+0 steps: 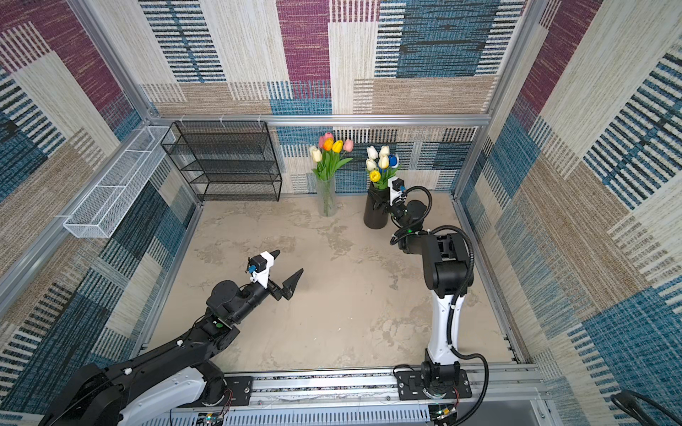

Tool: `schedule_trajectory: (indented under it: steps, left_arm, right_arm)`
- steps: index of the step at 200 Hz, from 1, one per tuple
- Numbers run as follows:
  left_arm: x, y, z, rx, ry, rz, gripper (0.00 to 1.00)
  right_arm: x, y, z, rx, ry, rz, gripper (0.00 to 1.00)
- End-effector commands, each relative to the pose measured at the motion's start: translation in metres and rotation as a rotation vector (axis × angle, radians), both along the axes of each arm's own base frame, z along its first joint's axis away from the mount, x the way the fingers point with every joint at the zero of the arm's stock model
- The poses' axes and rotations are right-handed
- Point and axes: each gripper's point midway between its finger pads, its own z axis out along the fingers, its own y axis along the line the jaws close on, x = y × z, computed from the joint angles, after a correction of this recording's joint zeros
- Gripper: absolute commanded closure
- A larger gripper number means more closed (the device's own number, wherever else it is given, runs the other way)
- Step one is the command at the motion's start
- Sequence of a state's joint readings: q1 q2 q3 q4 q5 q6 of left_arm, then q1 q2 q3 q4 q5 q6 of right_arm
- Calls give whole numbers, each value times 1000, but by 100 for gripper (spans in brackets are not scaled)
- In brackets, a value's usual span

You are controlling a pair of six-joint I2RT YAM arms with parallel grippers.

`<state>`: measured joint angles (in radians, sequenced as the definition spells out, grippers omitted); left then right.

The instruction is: Arrange the flowers into the vase

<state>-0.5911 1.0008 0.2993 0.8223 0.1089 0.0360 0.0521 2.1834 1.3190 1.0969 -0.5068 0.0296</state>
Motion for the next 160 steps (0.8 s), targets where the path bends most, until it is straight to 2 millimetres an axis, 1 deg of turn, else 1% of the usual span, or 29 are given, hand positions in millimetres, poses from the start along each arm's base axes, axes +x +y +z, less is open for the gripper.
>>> schedule_trajectory:
  steps: [1,30,38,41,47,61,81,89,105,123,145,160]
  left_arm:
    - [4,0,12,10,-51,12,1]
    - [5,-2,14,4,-50,4,1]
    - [5,-3,13,5,-49,2,1]
    - [5,-3,13,5,-48,2,1]
    - [5,-3,12,6,-47,2,1]
    - [5,-4,11,5,-43,0,1]
    - [5,-3,10,5,-38,1,1]
    - [5,-3,11,5,-39,3,1]
    - [5,-3,10,8,-39,3,1]
    - [6,-4,9,9,-38,2,1]
    - [6,-6,9,9,-36,-8,1]
    - [6,-5,9,5,-33,-3,1]
  right_arm:
    - [10,6,29,9,-124,53,78]
    - [30,9,25,21,-127,70,74]
    - [34,11,17,24,-107,79,73]
    - [37,11,22,26,-120,82,72]
    - [41,12,19,28,-112,88,71]
    - [45,14,14,25,-103,102,67]
    - [45,17,10,19,-104,106,62]
    - [46,18,10,11,-101,107,58]
    - [49,20,5,-3,-83,109,45]
    - [48,20,3,-5,-77,103,31]
    - [42,17,7,2,-86,89,21]
    - [37,16,13,4,-95,85,16]
